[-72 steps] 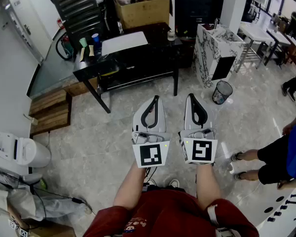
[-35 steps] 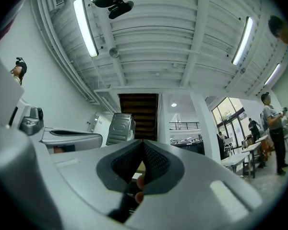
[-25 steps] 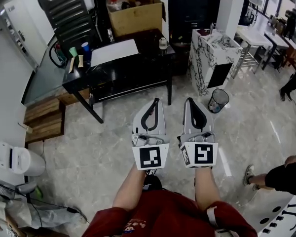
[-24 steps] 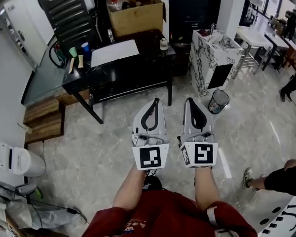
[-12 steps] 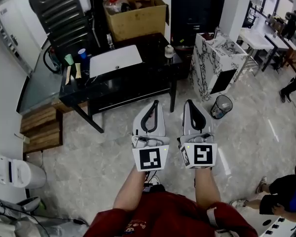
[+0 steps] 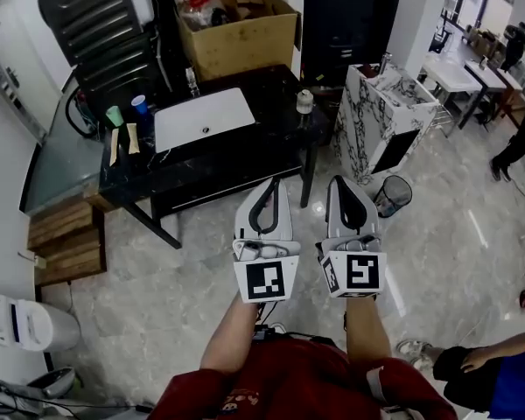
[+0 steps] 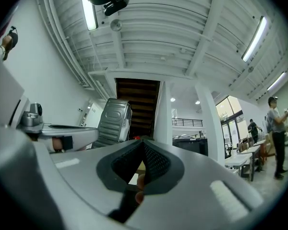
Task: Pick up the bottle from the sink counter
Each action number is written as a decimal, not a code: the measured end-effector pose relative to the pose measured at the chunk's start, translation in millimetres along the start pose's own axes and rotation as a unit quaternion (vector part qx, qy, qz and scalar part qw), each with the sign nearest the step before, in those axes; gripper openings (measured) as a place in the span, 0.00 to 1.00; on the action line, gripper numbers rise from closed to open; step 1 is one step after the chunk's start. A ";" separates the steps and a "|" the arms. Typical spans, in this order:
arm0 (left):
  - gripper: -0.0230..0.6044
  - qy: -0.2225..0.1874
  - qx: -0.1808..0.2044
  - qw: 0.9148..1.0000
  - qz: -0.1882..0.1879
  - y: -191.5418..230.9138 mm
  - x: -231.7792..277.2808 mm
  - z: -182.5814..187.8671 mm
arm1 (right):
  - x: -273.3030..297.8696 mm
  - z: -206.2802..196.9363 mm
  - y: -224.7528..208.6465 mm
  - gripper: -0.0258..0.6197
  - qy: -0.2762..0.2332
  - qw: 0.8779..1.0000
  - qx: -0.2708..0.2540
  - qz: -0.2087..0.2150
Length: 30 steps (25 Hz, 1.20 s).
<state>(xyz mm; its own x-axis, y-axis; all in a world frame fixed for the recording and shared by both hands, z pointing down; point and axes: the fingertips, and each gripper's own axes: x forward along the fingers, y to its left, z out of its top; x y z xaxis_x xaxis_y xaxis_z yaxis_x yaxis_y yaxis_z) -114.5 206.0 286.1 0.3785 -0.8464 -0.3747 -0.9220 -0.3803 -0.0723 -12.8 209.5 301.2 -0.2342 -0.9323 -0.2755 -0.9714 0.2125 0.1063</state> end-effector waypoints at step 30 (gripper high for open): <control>0.04 0.001 0.021 1.000 0.010 11.5 187.4 -62.3 | 167.2 -48.0 -101.9 0.04 -0.012 1.000 0.019 0.015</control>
<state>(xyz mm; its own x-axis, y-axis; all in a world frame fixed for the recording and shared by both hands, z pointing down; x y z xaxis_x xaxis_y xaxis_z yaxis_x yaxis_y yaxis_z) -49.1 19.8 272.7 0.3609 -0.8541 -0.3745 -0.9317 -0.3480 -0.1041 49.0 17.9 290.2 -0.2631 -0.9181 -0.2963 -0.9648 0.2514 0.0777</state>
